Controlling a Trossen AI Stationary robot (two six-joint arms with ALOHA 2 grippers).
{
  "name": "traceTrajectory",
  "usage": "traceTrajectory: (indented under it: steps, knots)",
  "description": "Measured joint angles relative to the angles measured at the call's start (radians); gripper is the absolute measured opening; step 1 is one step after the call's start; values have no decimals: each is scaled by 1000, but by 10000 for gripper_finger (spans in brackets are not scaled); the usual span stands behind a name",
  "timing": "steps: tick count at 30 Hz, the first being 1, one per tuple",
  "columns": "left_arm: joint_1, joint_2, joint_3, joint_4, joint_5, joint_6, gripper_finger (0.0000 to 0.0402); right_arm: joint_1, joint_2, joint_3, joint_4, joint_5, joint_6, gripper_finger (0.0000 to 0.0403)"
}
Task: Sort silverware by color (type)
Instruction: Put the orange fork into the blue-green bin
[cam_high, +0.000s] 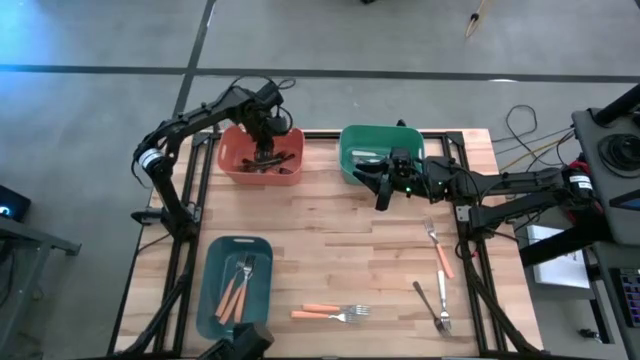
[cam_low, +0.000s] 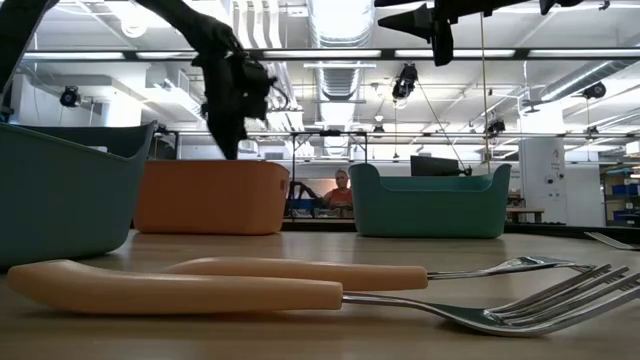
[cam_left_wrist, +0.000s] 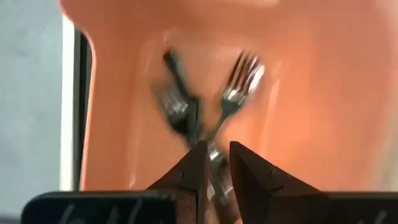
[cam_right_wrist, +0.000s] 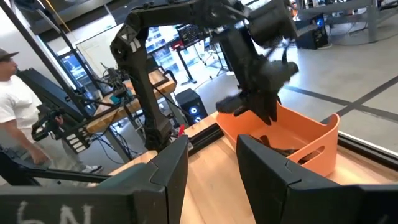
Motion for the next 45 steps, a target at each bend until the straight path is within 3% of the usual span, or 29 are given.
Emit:
traceTrajectory:
  steps: [6, 11, 16, 20, 27, 33, 38, 45]
  knots:
    - [-13, -119, -7, 145, 274, -272, 50, 7, 0, 0, -1, -1, 24, 127]
    - [-92, -250, -60, 317, 292, -458, 50, 28, 0, 0, -1, -1, 27, 127]
    - [-217, -401, -188, 558, 291, -605, 50, 36, 0, 0, -2, -1, 88, 127]
    - [-340, -520, -312, 742, 219, -749, 50, 35, 0, 0, -3, -1, 126, 127]
    - [-562, -677, -525, 988, -65, -902, 50, 43, 9, 0, -16, -35, 202, 115]
    - [-672, -722, -658, 1185, -137, -1012, 50, 51, 33, 0, -96, -145, 334, 100]
    - [-694, -709, -698, 1260, -138, -1074, 50, 62, 53, 0, -285, -256, 506, 95]
    - [-694, -686, -672, 1266, -138, -1076, 50, 83, 56, 28, -801, -402, 691, 95]
